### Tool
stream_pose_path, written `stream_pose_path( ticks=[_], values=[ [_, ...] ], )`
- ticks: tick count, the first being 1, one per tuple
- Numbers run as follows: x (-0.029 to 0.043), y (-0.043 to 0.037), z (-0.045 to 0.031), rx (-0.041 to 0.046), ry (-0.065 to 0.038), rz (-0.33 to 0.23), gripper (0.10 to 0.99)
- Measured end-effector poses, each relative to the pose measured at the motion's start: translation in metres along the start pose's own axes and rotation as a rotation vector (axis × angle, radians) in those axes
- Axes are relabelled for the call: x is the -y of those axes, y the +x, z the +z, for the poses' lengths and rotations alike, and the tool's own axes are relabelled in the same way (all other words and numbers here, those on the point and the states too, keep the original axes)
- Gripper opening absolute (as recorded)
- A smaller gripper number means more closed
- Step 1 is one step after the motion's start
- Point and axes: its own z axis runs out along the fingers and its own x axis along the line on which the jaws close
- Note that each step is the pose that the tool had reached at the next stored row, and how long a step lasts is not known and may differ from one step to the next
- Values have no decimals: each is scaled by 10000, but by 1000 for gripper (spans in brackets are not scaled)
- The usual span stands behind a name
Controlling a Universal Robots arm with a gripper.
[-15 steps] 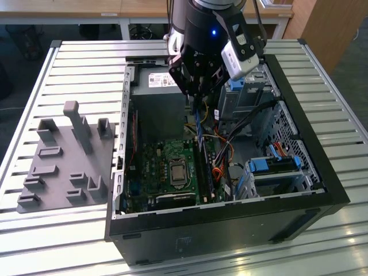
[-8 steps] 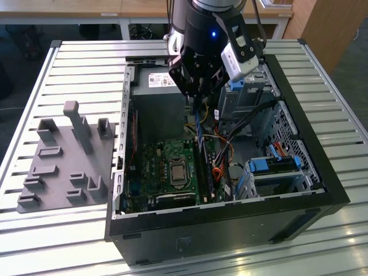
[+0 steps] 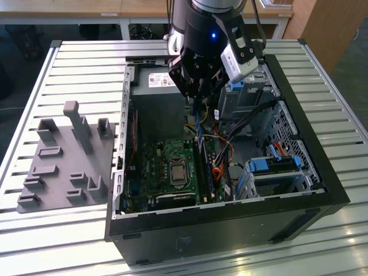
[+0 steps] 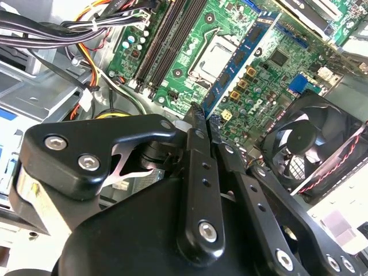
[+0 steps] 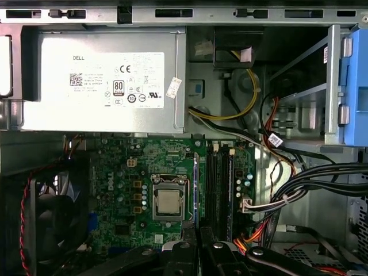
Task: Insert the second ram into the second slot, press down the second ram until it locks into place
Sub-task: 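Insert the second ram into the second slot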
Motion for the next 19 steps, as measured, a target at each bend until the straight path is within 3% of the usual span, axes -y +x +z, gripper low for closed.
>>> stream_pose_path(
  ticks=[19],
  values=[
    [-2, -3, 66, 0, 0, 0, 137]
  ],
)
